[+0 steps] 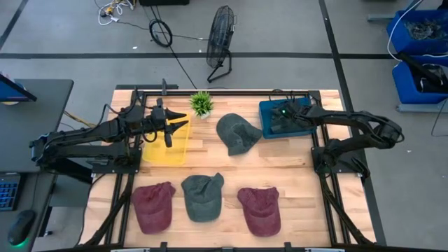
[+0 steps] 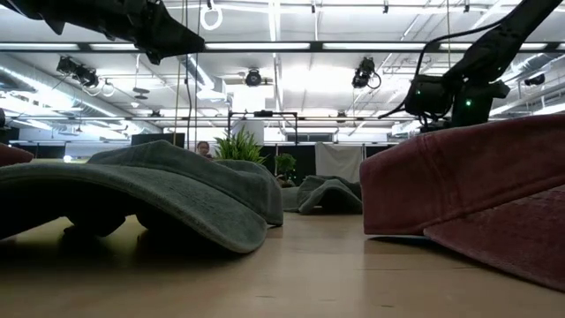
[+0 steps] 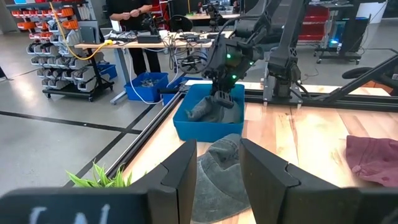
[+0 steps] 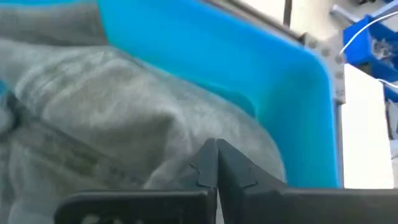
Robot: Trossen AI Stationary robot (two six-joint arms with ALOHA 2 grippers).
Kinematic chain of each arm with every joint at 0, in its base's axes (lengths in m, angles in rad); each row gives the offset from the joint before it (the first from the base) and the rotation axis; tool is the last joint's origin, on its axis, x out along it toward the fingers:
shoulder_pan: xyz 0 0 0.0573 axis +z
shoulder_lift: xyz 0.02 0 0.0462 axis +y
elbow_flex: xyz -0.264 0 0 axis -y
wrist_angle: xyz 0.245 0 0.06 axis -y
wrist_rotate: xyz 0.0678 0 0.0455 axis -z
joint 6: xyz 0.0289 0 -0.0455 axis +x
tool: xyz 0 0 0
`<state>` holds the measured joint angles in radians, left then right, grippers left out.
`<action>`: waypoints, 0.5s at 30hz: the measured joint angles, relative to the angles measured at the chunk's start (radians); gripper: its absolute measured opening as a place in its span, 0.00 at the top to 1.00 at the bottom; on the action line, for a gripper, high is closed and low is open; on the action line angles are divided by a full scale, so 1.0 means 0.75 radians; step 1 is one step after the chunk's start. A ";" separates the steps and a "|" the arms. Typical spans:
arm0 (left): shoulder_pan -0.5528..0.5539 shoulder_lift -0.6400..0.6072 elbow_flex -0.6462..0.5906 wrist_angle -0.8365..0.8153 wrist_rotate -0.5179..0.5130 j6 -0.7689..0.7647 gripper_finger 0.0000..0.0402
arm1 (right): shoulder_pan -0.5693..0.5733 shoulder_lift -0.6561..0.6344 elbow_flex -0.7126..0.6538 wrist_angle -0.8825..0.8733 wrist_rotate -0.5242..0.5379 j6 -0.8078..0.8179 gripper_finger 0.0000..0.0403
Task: Pick & Place hat
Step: Put the bottom right gray cap into the blue bin, then put the top gray cap into the blue bin
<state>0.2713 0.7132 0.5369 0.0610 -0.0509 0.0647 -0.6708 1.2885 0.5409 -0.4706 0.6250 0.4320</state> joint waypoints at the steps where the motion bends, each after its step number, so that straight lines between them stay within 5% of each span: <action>1: 0.000 0.000 0.000 0.000 0.000 0.000 0.69 | 0.001 -0.009 0.017 0.001 0.001 -0.013 0.99; 9: 0.000 0.000 0.000 0.000 -0.001 -0.001 0.69 | 0.083 -0.094 0.265 -0.042 -0.108 -0.170 1.00; 15: 0.000 0.000 0.000 -0.036 0.000 -0.038 0.69 | 0.229 -0.097 0.352 0.072 -0.560 -0.367 1.00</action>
<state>0.2711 0.7132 0.5369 0.0341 -0.0509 0.0358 -0.4993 1.2156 0.8046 -0.4163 0.2051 0.1569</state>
